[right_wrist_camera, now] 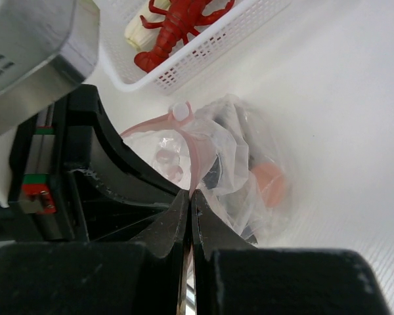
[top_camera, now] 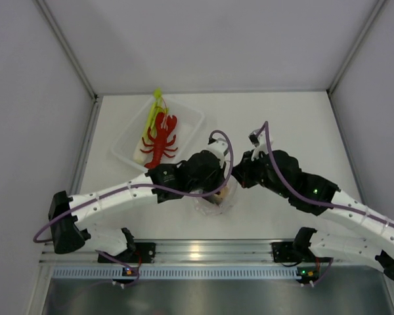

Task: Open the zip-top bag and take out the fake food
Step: Pick up the fake vegetable from the zipper food storage bag.

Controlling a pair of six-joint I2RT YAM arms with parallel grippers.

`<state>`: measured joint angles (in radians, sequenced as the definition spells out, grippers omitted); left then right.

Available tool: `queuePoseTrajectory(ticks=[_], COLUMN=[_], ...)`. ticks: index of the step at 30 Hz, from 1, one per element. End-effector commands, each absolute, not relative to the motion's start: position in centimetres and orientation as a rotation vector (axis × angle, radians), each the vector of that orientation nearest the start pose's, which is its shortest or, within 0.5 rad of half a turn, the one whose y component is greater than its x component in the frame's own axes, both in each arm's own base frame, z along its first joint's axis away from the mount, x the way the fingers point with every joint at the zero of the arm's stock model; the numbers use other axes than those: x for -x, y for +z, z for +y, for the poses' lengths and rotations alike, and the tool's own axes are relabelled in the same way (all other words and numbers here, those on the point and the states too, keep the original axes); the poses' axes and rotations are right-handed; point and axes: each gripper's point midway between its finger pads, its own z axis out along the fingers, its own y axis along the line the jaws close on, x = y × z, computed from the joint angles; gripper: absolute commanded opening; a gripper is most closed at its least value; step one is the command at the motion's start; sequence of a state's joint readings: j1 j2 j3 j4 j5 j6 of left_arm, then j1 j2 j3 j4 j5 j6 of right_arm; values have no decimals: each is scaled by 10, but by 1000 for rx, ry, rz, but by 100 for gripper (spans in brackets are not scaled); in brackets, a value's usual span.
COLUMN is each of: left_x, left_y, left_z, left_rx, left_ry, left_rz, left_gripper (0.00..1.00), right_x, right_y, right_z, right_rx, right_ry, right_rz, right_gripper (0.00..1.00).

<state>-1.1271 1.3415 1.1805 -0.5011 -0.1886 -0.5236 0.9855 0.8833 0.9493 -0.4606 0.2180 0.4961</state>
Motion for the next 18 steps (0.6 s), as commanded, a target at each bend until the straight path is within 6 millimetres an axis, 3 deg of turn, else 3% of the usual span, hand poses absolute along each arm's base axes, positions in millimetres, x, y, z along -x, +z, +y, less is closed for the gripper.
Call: queuePoseTrajectory(ticks=[1,8,18], left_x=[-178,-176,-189], left_y=[237,273,322], left_z=[-345,-341,-307], left_rx=[-574,-542,-407], left_ry=[-720,-786,-723], left_rz=[2176,2111,1992], left_gripper=[0,0,0], right_x=[-189,-198,-203], right_y=[266,251,230], right_z=[249,247,260], right_rx=[368,368,357], right_ry=[715,635,694], right_rz=[1993,2014,2049], right_gripper=[0,0,0])
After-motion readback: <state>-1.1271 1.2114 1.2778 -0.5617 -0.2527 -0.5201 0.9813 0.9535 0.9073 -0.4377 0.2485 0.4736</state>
